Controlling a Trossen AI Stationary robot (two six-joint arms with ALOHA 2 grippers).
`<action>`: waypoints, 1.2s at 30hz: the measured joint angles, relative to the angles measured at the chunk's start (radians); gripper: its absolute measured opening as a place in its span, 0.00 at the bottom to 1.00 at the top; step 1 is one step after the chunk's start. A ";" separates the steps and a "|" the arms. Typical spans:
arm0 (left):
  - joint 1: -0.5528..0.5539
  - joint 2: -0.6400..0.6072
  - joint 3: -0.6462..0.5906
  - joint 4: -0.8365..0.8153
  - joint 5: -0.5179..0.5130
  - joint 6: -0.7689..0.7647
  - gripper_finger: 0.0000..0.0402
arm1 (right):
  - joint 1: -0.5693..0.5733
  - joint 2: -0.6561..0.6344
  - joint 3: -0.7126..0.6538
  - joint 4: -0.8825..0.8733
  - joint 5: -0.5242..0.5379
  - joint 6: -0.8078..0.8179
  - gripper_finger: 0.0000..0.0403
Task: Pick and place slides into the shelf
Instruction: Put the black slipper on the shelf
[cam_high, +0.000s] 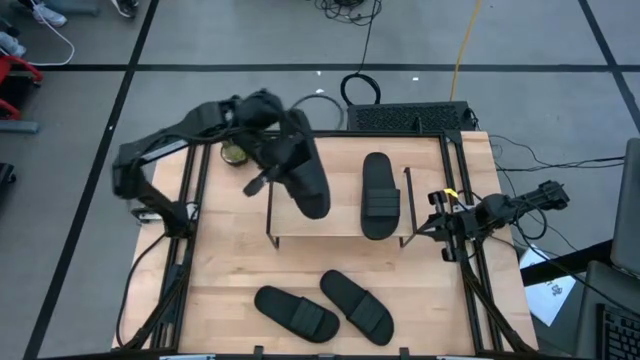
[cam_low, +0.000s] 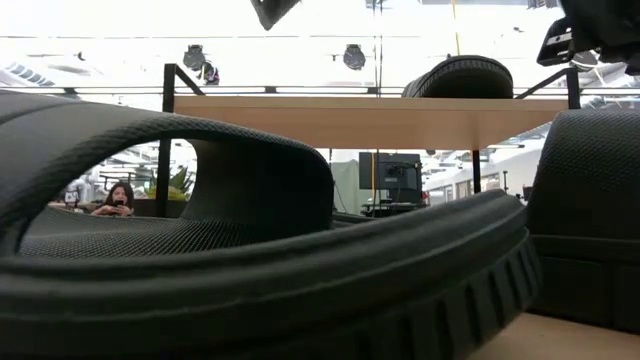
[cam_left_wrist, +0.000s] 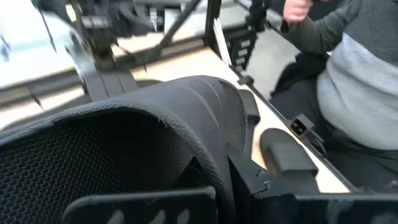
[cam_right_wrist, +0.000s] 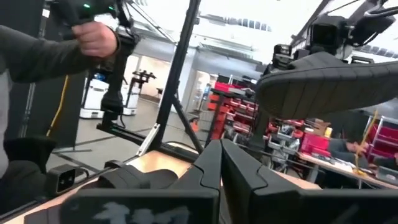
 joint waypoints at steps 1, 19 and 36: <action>-0.001 0.038 0.044 -0.049 0.002 0.001 0.01 | 0.000 0.000 0.000 -0.002 0.002 0.000 0.00; -0.043 0.478 0.341 -0.490 0.064 0.107 0.00 | 0.001 0.000 -0.015 -0.022 -0.009 0.045 0.00; -0.067 0.512 0.342 -0.379 0.086 0.023 0.00 | 0.001 0.000 -0.017 -0.019 -0.008 0.047 0.00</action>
